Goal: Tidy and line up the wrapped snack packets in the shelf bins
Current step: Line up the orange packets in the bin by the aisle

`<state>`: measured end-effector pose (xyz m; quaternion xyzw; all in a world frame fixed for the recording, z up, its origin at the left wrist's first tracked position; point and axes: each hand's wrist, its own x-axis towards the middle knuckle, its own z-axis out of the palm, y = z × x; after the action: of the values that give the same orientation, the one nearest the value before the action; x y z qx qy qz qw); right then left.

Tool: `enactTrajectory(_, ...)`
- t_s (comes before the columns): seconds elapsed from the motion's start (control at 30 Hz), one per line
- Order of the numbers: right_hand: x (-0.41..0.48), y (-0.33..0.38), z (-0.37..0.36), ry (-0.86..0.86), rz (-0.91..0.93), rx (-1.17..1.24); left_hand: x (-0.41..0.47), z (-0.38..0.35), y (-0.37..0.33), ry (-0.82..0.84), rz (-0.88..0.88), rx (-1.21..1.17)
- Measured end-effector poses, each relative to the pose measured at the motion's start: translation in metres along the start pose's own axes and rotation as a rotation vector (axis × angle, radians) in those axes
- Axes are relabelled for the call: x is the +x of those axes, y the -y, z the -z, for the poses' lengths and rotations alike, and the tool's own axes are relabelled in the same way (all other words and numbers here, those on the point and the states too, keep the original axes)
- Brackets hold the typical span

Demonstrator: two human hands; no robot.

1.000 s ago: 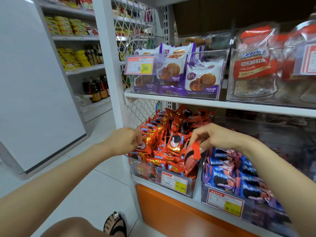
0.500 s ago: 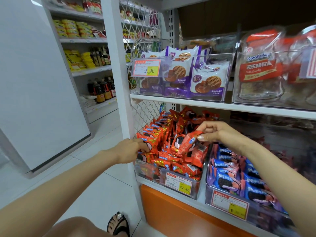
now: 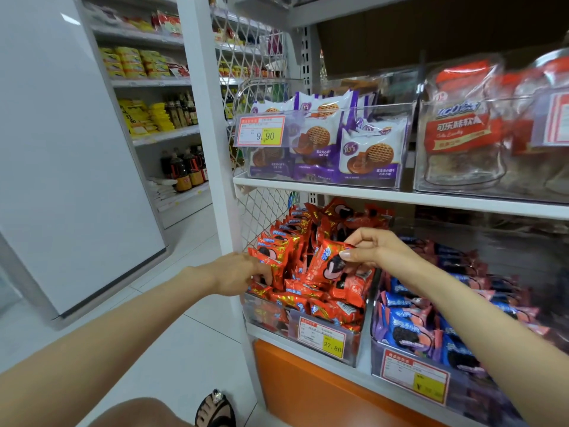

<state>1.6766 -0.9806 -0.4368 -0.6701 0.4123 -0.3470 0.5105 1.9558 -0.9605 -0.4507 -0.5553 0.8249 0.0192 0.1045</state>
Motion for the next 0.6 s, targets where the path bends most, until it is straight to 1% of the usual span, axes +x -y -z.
enactTrajectory(0.07, 0.000, 0.000, -0.001, -0.004, -0.003, -0.001, 0.002, 0.000, -0.001, -0.029, 0.014, 0.017)
enactTrajectory(0.1, 0.000, 0.000, -0.001, -0.005, -0.004, -0.002, 0.003, 0.000, -0.001, -0.090, 0.034, 0.030)
enactTrajectory(0.17, 0.000, 0.000, -0.001, -0.005, -0.007, -0.001, 0.005, 0.004, -0.002, -0.263, 0.083, 0.059)
enactTrajectory(0.2, 0.000, -0.001, -0.001, -0.005, -0.008, 0.000, 0.006, 0.005, -0.002, -0.318, 0.096, 0.070)
enactTrajectory(0.23, -0.001, 0.000, -0.001, -0.004, -0.009, -0.001, 0.007, 0.005, -0.002, -0.334, 0.102, 0.084)
enactTrajectory(0.37, -0.002, 0.001, -0.002, -0.004, -0.007, -0.009, 0.014, 0.003, -0.001, -0.242, 0.111, 0.182)
enactTrajectory(0.43, -0.003, 0.001, -0.002, -0.005, -0.006, -0.007, 0.018, 0.005, 0.000, -0.223, 0.124, 0.221)
enactTrajectory(0.53, -0.002, 0.000, -0.001, -0.002, -0.003, -0.009, 0.020, 0.015, 0.002, -0.223, 0.161, 0.294)
enactTrajectory(0.6, -0.002, -0.002, 0.000, 0.000, 0.000, -0.015, 0.022, 0.021, 0.003, -0.267, 0.138, 0.387)
